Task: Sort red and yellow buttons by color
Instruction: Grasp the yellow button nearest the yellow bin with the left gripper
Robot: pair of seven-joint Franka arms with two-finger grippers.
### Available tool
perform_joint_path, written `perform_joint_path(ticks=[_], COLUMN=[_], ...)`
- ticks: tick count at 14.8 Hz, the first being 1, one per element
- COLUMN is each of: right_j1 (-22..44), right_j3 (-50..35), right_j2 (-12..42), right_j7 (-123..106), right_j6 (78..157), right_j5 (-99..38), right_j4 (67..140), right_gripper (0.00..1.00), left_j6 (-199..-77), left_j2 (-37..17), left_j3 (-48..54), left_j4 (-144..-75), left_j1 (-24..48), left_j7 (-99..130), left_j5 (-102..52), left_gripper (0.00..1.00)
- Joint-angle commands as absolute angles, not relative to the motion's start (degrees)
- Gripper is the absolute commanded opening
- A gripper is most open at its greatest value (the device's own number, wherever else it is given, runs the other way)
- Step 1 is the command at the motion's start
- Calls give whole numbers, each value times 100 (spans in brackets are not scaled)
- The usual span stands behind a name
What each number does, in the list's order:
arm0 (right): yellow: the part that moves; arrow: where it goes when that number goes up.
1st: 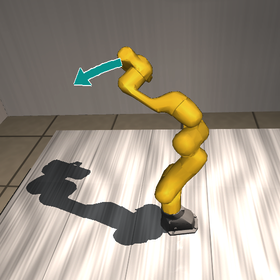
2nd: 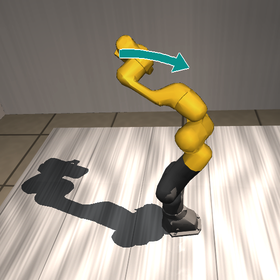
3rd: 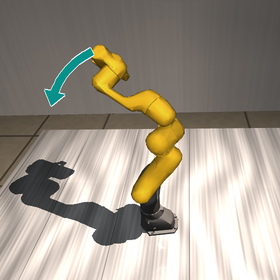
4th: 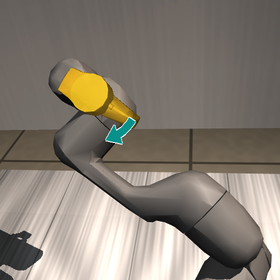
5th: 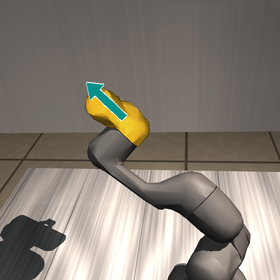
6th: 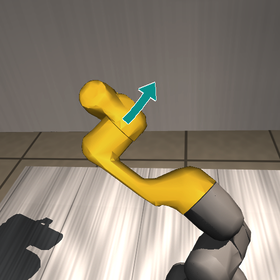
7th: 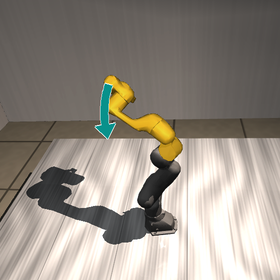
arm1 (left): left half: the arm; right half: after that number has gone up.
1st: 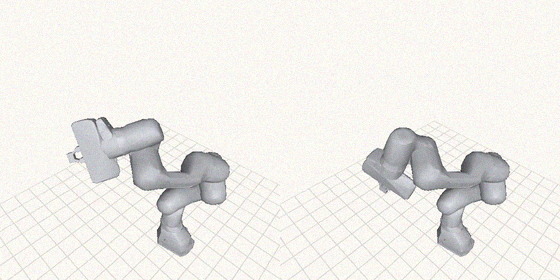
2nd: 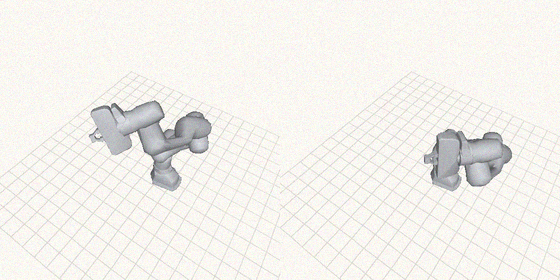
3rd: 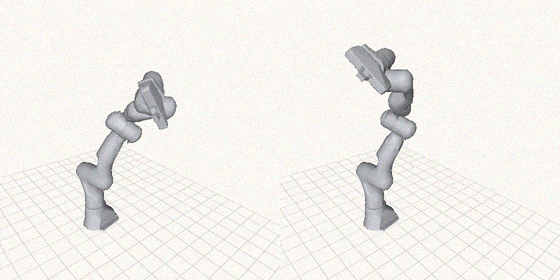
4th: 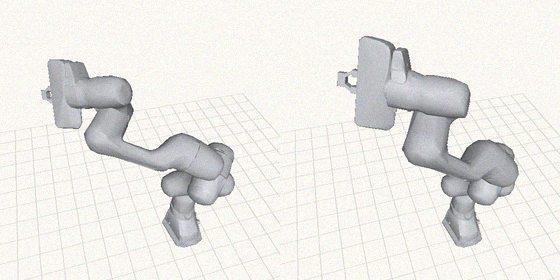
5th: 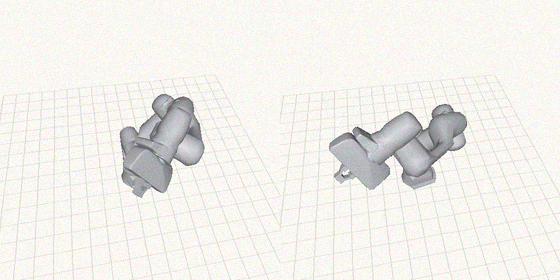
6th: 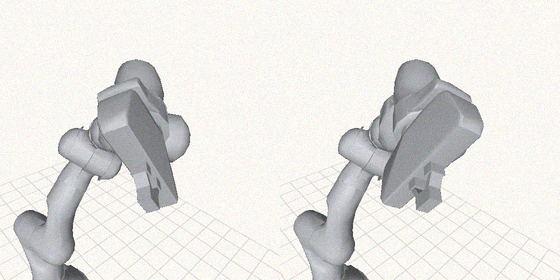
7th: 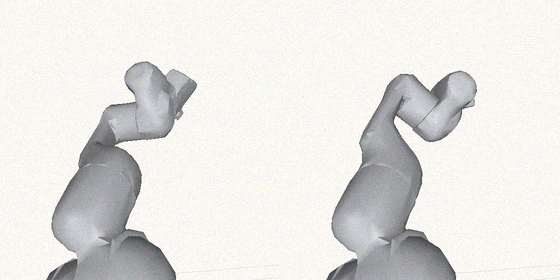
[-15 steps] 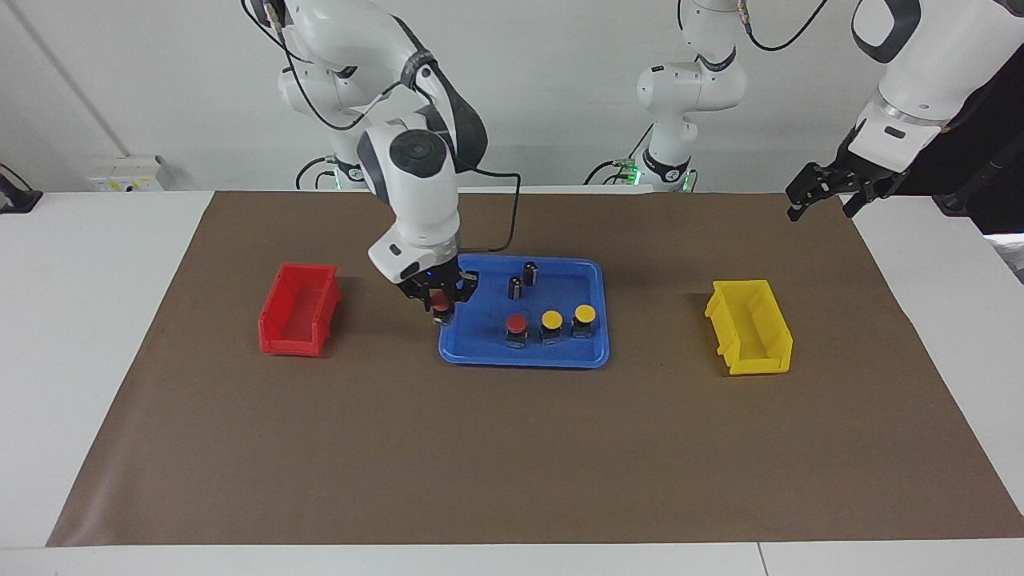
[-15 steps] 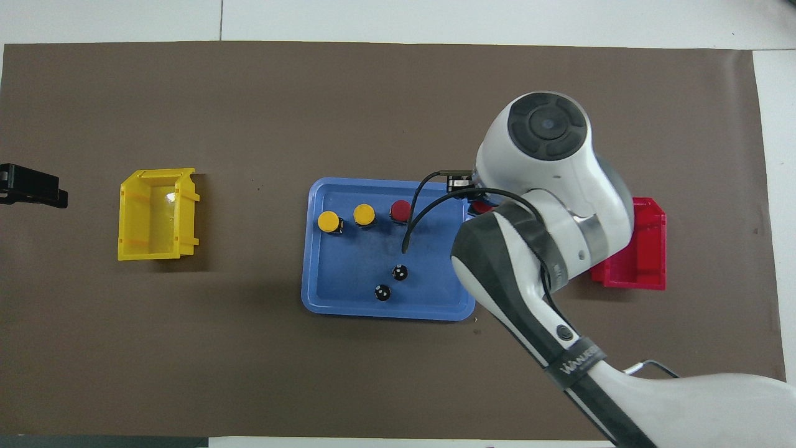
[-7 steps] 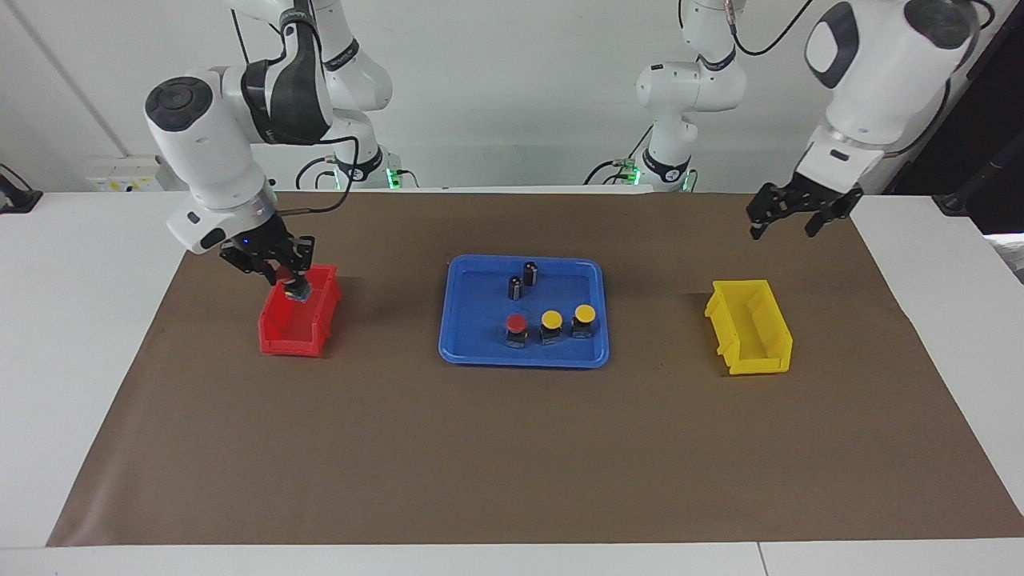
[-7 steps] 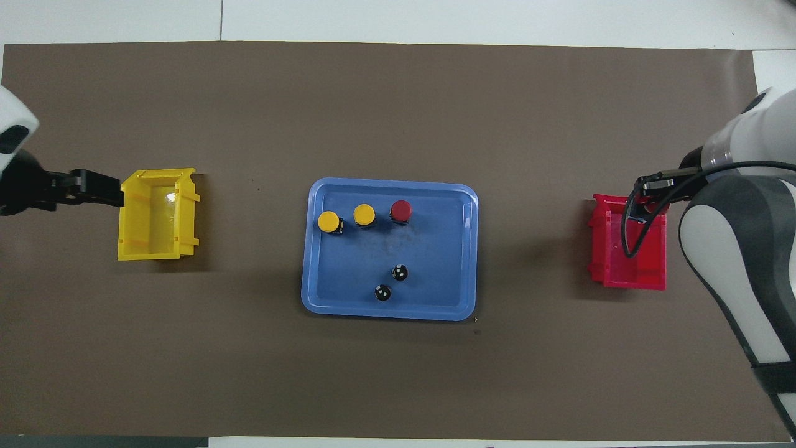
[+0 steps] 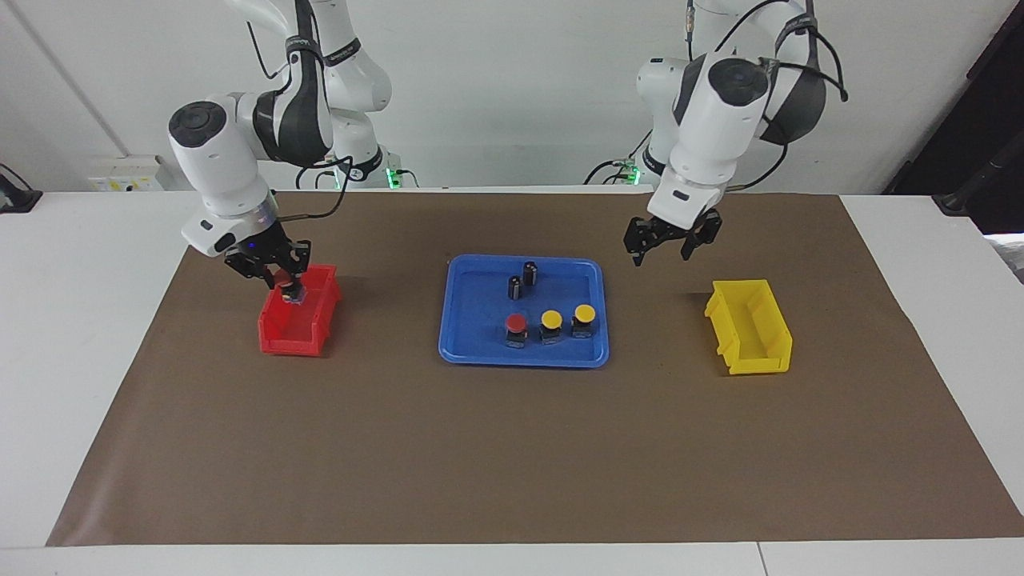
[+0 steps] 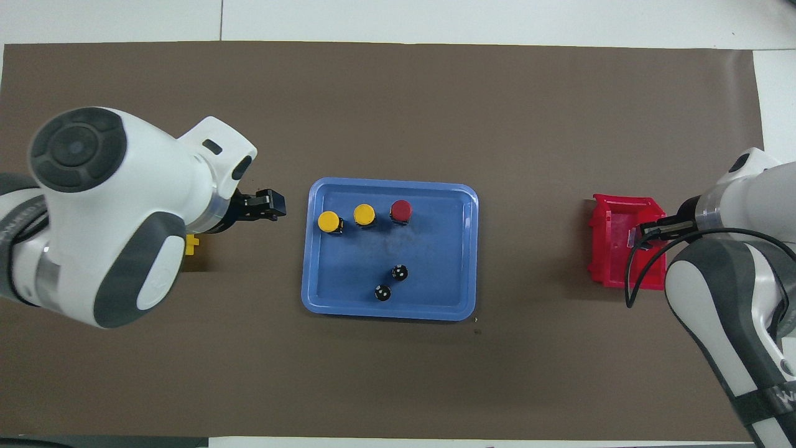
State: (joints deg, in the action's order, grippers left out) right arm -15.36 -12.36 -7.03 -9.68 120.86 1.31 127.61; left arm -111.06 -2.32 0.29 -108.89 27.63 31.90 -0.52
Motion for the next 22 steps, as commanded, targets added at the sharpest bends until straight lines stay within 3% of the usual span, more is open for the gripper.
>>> perform_joint_path(ticks=[1,8,13,14,15,16,19,22], right_j1=[-1635,-1582,-1582,-1573,-1573,-1573,-1600,-1573], right_j3=[-1309,-1310,-1310,-1310,-1310,-1310,-1310,-1318], right_j2=[-905,-747,-782,-791,-791,-782,-669,-344], right_j7=[-1116,-1037,-1046,-1037,-1037,-1072,-1125,-1081], right_j6=[12523,13428,13509,13509,13509,13500,13020,11668], right_j5=[0,-9,-9,-9,-9,-9,0,9], right_j4=[13261,13833,13975,13992,13983,13957,13494,12038], right_gripper=[21,22,26,34,51,64,64,65], left_j6=[-11670,-12401,-12481,-12472,-12498,-12498,-12428,-11877], left_j2=[-719,-1379,-1538,-1538,-1538,-1538,-1538,-1337], left_j3=[-70,-62,-62,-62,-70,-62,-70,-70], left_j4=[-10881,-10907,-10933,-10942,-10951,-10960,-10794,-10531], left_j1=[3180,3384,3489,3524,3542,3542,3525,3463], left_j7=[3822,4402,4482,4526,4718,4955,5080,5045], left_j5=[-88,-88,-88,-88,-88,-88,-88,-97], left_gripper=[83,78,75,56,11,2,2,2])
